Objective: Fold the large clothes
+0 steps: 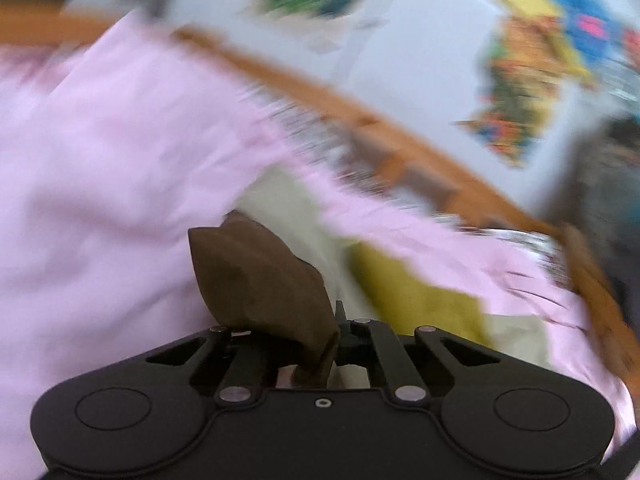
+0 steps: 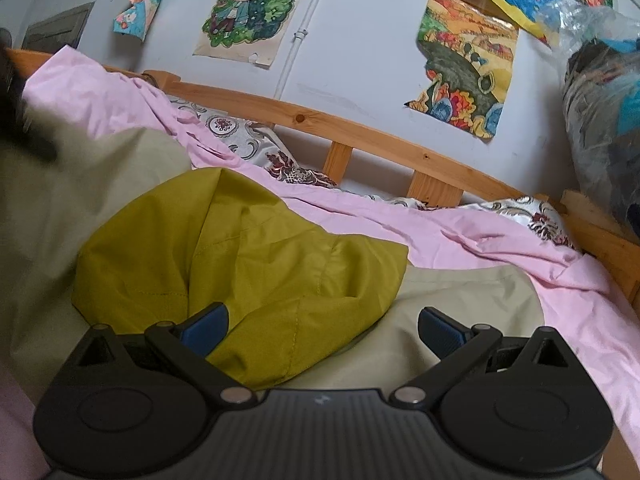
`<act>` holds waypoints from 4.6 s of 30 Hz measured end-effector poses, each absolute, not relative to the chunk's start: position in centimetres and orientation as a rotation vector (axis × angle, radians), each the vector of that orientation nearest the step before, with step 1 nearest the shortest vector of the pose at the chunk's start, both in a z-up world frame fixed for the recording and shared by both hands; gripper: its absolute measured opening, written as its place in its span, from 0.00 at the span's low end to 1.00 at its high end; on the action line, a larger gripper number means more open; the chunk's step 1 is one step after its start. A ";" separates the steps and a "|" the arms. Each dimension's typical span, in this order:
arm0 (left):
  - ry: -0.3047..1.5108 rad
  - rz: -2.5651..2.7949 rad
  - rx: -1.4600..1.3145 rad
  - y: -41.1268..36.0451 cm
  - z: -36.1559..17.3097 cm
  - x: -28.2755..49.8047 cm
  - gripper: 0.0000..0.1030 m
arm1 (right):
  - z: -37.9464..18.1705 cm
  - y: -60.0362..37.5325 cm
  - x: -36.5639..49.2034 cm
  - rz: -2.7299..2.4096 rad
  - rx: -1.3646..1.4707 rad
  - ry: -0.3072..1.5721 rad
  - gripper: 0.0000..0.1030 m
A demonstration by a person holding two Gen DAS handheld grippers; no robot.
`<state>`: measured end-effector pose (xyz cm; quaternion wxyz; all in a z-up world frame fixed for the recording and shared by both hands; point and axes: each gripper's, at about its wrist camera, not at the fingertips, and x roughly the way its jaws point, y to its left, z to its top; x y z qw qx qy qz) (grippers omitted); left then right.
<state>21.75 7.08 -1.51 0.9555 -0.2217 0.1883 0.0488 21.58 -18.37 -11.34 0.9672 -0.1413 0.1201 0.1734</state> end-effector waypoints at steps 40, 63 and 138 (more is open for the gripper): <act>0.844 -0.970 0.102 -20.3 -7.0 36.4 0.14 | -7.7 -47.3 21.0 0.122 0.070 0.379 0.99; 0.496 -0.511 -0.207 -7.1 2.7 27.8 0.99 | -1.7 -40.3 24.6 0.167 -0.020 0.260 1.00; 0.821 -0.325 -0.352 -9.2 -7.7 31.3 0.99 | -12.5 -37.9 22.9 0.168 -0.019 0.453 1.00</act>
